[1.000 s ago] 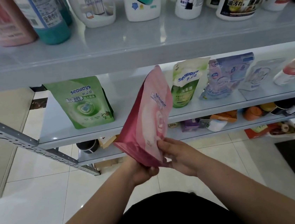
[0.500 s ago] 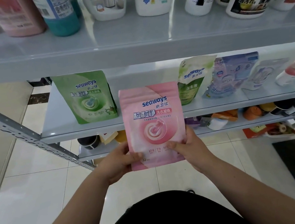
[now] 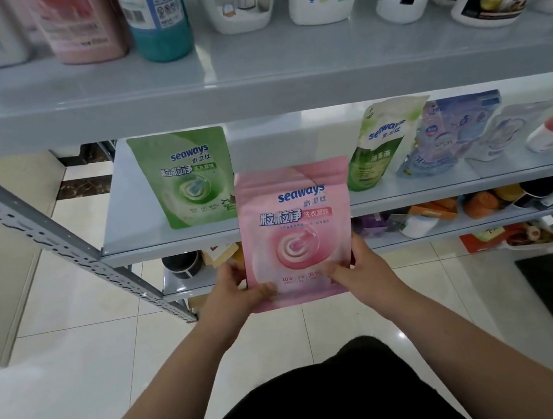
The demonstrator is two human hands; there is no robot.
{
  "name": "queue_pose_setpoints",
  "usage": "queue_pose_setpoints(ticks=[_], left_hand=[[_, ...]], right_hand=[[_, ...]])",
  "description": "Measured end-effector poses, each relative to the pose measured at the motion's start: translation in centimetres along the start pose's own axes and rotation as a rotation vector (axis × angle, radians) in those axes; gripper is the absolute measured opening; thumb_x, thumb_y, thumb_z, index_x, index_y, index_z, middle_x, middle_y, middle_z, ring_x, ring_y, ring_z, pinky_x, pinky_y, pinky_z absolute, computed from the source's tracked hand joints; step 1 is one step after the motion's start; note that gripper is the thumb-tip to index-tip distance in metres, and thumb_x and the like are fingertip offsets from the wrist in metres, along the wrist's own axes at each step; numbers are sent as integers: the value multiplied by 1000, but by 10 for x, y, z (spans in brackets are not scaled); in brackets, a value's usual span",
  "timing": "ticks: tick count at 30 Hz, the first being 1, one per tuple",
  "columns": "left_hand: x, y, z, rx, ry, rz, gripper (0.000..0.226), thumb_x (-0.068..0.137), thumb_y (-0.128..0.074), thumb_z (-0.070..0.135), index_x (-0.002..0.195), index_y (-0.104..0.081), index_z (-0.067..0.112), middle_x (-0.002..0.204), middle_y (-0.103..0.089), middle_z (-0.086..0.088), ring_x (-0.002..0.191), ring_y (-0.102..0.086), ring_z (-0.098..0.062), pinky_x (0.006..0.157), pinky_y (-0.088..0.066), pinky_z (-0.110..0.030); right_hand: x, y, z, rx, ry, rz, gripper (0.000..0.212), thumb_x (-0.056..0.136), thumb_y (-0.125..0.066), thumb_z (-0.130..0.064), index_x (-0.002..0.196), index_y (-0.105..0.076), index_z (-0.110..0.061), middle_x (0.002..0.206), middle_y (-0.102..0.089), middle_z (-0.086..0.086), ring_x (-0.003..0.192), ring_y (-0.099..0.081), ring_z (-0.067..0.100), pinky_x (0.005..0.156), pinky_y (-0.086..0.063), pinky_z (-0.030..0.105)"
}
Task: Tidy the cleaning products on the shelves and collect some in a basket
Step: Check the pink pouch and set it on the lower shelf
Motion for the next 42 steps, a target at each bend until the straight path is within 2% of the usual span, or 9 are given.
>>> queue_pose_setpoints(ticks=[3, 9, 12, 20, 23, 29, 35, 38, 42], left_hand=[[5, 16, 8, 315, -103, 167, 48, 77, -88, 24, 98, -46, 22, 98, -67, 6, 80, -66, -9, 56, -49, -17], [30, 4, 27, 383, -206, 198, 32, 85, -78, 17, 99, -55, 33, 110, -60, 6, 94, -61, 4, 78, -49, -25], [52, -3, 41, 401, -226, 225, 31, 87, -75, 17, 108, -57, 30, 116, -43, 9, 95, -48, 20, 85, -43, -13], [109, -42, 69, 149, -149, 148, 34, 94, -53, -11, 113, -68, 12, 120, -66, -21, 80, -69, -13, 55, -51, -11], [127, -46, 71, 29, -92, 194, 30, 100, -53, -8, 123, -63, 8, 117, -64, -12, 68, -69, 7, 49, -49, -8], [152, -48, 80, -29, -116, 184, 49, 91, -49, -19, 108, -67, 23, 88, -78, 10, 70, -74, -1, 47, -52, -14], [155, -40, 67, 146, -181, 273, 60, 96, -45, -10, 144, -43, 27, 124, -60, 19, 92, -59, 24, 64, -51, -5], [147, -38, 55, 317, -223, 329, 65, 94, -51, -6, 153, -31, 14, 148, -45, 0, 132, -49, -4, 100, -44, -25], [146, -46, 40, 818, -269, 279, 62, 92, -65, 12, 149, -40, 16, 150, -36, -6, 126, -53, -27, 86, -42, -31]], right_hand=[[4, -9, 7, -49, -19, -15, 37, 88, -79, -27, 111, -55, -43, 105, -70, -10, 98, -66, 11, 82, -58, 29], [31, -6, 13, -24, -91, -1, 45, 83, -81, -39, 120, -56, -38, 107, -71, -13, 102, -68, 12, 96, -58, 44], [60, 4, 5, 9, -76, 27, 41, 82, -81, -39, 116, -57, -38, 106, -71, -13, 102, -69, 11, 93, -59, 40], [153, 26, -17, -55, -29, 50, 32, 89, -76, -17, 93, -46, -26, 93, -61, -3, 85, -60, 10, 70, -46, 25], [180, 25, -21, -66, -8, 22, 35, 88, -77, -18, 95, -45, -30, 94, -61, -8, 86, -60, 5, 66, -43, 21], [215, 19, -21, -50, -3, -19, 37, 82, -78, -28, 103, -49, -35, 97, -69, -13, 91, -66, 4, 68, -46, 22], [223, 14, -14, -63, 37, -49, 41, 88, -72, -25, 122, -49, -28, 97, -68, -11, 82, -67, -2, 59, -47, 11], [222, 18, -10, -100, 40, -41, 53, 92, -71, -27, 136, -43, -24, 106, -66, -13, 79, -63, -7, 56, -46, 6], [217, 16, 1, -244, 34, -66, 63, 92, -70, -20, 145, -37, -18, 111, -59, -9, 90, -61, 4, 60, -42, 6]])
Point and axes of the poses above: each hand's wrist, its own x-axis towards the middle knuckle, its own y-axis out of the back of the hand, z = x × y, the point moved 9 cm from there along x, towards the middle knuckle
